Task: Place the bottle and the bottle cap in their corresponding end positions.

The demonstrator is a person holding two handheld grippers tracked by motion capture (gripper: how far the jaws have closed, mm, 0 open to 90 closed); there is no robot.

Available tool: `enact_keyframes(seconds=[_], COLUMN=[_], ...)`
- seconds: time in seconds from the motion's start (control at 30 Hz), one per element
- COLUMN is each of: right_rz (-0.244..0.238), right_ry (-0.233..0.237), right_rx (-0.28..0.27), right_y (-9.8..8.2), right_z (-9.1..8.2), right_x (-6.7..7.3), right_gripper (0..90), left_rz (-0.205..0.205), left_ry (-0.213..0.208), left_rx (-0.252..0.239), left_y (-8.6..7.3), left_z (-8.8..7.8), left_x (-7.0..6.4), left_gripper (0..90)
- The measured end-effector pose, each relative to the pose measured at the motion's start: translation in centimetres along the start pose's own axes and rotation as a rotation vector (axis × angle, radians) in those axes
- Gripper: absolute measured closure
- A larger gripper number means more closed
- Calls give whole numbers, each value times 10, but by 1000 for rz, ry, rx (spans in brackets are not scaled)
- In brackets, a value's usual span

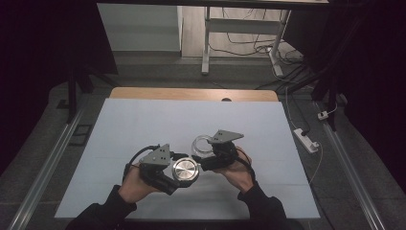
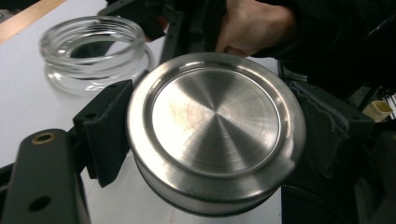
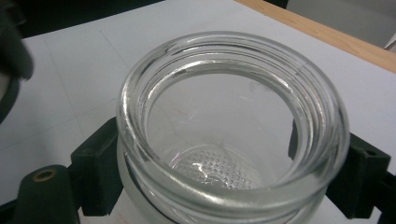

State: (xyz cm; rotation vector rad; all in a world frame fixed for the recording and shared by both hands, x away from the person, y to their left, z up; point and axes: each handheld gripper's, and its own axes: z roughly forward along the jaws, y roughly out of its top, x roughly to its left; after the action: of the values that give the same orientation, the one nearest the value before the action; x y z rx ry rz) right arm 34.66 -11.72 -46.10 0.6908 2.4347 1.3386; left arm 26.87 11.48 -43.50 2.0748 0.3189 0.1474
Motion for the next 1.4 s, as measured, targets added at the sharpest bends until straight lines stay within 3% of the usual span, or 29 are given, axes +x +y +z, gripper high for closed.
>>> enact_keyframes(seconds=[0.27, 0.53, 1.4], right_rz=[2, 8, 10], right_ry=[-9, -27, -82], right_rx=[-2, -1, 19], right_y=[5, 9, 17], right_z=[7, 16, 51], right_x=[-3, -8, -26], right_gripper=[146, 146, 146], left_rz=[2, -28, -71], left_ry=[5, 11, 56], left_rx=[17, 30, 67], left_y=[-8, -18, -44], left_z=[12, 24, 62], left_x=[-7, -8, 1], left_gripper=[195, 195, 196])
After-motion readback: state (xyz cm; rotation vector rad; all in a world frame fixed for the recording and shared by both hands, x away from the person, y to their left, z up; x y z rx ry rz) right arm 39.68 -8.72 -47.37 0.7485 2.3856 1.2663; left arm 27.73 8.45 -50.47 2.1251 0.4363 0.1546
